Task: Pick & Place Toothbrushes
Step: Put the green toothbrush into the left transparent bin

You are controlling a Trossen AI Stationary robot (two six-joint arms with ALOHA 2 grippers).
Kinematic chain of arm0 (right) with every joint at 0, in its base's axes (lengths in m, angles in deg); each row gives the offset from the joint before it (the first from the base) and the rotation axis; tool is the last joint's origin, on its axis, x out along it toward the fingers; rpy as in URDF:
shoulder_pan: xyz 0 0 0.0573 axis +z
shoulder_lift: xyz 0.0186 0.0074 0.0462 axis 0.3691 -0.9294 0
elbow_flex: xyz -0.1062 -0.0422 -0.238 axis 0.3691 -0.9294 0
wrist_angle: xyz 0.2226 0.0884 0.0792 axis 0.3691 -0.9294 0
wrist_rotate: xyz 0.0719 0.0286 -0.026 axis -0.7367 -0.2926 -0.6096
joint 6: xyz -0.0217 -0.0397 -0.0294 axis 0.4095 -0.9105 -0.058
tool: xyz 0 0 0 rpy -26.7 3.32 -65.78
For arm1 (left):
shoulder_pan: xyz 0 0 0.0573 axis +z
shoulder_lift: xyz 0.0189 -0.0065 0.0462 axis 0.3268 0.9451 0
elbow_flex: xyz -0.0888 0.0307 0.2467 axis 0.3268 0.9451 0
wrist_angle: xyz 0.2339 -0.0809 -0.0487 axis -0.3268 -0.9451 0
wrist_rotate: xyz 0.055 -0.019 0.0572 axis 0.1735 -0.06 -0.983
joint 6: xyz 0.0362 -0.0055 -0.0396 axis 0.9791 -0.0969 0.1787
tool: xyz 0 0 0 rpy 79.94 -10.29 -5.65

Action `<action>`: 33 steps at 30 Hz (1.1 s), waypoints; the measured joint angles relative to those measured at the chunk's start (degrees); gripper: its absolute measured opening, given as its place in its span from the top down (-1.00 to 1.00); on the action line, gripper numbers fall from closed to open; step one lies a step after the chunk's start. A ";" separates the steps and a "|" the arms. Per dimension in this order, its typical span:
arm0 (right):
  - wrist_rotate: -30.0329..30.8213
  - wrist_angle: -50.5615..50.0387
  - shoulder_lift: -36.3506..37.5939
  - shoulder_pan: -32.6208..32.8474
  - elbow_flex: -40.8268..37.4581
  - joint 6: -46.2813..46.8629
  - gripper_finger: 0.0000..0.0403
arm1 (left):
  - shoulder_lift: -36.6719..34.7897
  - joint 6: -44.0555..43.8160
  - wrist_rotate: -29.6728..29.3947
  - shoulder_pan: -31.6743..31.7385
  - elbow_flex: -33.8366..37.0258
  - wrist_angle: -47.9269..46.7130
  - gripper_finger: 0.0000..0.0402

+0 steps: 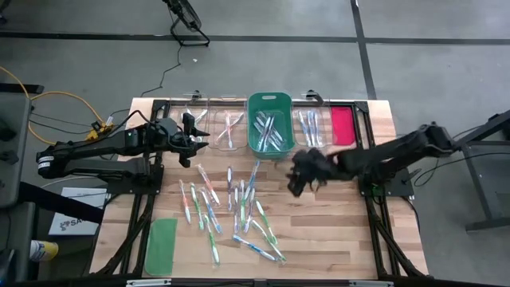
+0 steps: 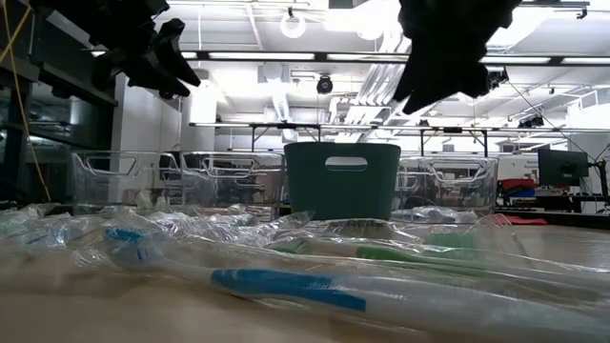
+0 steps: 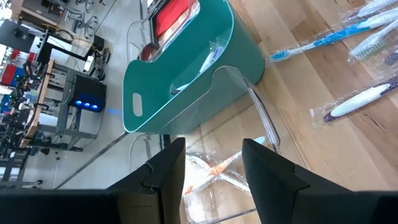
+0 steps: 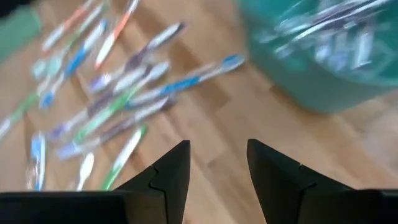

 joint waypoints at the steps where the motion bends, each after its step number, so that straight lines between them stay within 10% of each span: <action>1: 0.48 1.12 -1.50 1.58 0.00 0.07 0.24 | 0.00 -0.02 0.00 0.00 0.00 0.00 0.23; 20: -7.55 20.67 -21.66 11.51 0.00 -8.96 0.24 | 0.00 -1.15 0.00 0.00 0.00 0.02 0.23; 33: -18.17 28.12 -22.09 8.62 0.02 4.47 0.24 | 0.00 -1.66 0.00 0.00 0.00 0.61 0.23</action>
